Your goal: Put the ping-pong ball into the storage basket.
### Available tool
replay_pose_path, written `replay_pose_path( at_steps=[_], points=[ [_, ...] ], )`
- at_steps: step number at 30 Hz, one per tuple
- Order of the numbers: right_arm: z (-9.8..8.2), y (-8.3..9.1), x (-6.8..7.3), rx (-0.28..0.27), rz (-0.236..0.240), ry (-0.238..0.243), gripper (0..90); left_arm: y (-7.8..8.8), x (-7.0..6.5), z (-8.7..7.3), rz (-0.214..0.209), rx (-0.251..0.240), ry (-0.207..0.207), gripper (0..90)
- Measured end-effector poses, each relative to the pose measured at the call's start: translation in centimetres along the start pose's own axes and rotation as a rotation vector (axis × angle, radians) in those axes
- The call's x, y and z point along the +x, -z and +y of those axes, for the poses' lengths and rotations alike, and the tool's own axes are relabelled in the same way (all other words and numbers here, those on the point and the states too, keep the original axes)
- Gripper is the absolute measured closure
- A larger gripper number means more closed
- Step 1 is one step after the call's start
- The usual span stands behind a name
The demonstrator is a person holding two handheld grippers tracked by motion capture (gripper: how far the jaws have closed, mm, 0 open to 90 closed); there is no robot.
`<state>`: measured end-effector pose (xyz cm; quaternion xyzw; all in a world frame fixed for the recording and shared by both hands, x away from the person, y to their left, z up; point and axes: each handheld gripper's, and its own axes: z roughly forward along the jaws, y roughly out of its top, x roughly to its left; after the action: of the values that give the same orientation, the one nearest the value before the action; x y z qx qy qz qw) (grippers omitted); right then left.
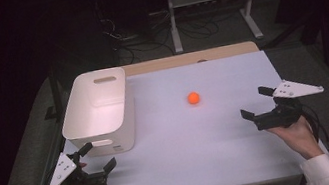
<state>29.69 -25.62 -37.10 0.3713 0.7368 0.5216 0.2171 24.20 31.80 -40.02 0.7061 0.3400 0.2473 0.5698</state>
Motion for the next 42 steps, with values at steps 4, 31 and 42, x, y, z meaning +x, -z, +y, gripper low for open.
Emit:
replay_pose_path(
  at_steps=[4, 31, 42],
  points=[
    [0.3, -0.2, 0.0, 0.018, 0.009, 0.001, 0.0, 0.0, 0.0, 0.0, -0.002, -0.001, -0.001, 0.0],
    [4.4, -4.2, -0.2, 0.104, 0.074, 0.051, 0.0, -0.1, 0.0, 0.0, -0.002, -0.008, 0.001, 0.0],
    [5.6, -5.3, -0.4, 0.145, 0.092, 0.052, 0.0, -0.1, 0.1, 0.0, -0.003, -0.005, 0.0, 0.0]
  ],
)
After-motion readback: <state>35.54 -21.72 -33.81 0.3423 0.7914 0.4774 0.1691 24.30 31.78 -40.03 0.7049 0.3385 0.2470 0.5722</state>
